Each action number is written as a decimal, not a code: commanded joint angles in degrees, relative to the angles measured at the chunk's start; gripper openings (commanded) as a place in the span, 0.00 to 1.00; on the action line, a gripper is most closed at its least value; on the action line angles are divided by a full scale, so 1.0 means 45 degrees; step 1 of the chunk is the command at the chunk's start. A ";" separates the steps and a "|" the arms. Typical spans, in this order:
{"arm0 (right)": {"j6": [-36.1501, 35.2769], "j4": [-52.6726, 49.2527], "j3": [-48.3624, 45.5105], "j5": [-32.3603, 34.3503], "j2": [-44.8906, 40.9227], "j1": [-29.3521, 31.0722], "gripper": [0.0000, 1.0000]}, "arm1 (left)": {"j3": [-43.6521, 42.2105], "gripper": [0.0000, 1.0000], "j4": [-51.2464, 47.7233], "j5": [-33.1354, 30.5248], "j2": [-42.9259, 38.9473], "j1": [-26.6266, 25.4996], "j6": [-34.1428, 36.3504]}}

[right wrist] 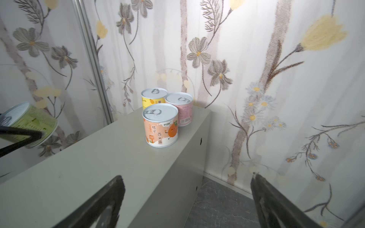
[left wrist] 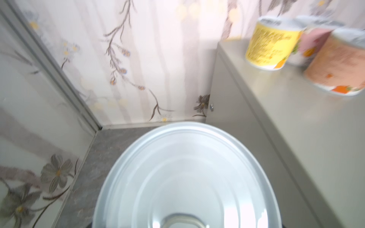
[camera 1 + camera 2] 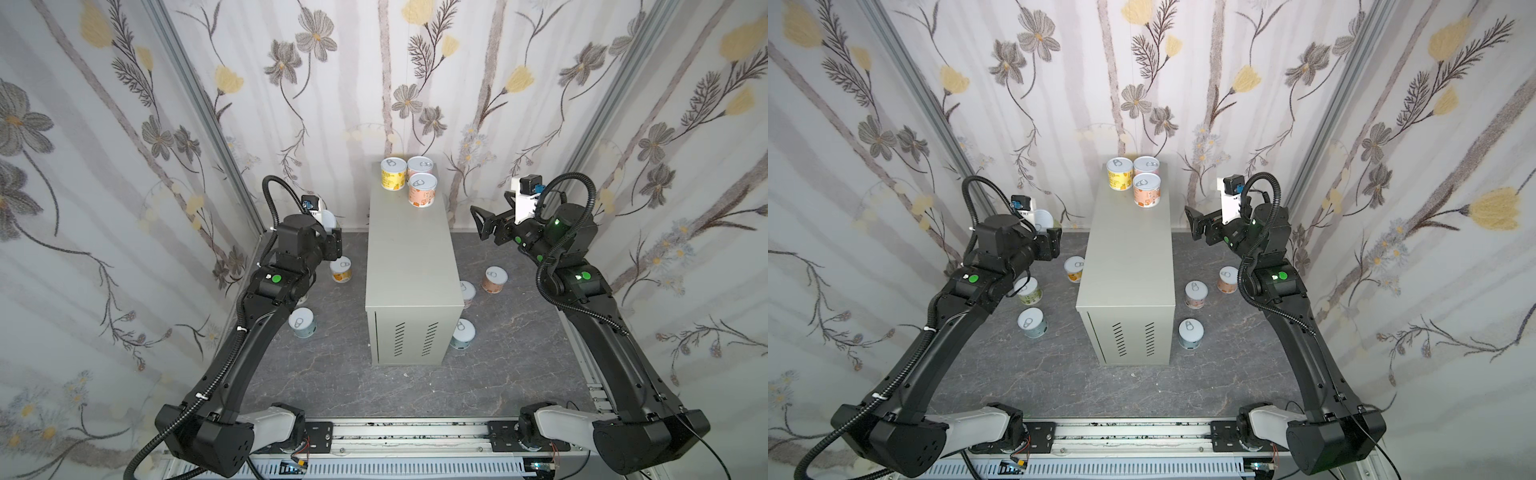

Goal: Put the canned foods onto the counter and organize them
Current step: 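Lift the green can over the cabinet with the left gripper while the right arm returns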

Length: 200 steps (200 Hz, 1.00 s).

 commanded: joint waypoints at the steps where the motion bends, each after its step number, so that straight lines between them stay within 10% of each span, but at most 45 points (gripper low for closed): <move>1: -0.0259 -0.0482 0.0817 -0.1699 0.0418 0.0009 1.00 | 0.1489 0.65 -0.0304 0.1737 0.0723 0.0021 0.0929; 200: 0.0203 0.0583 0.1796 -0.4321 0.2448 0.0165 1.00 | 1.1298 0.62 -0.4788 0.3554 0.7796 -0.1472 0.2564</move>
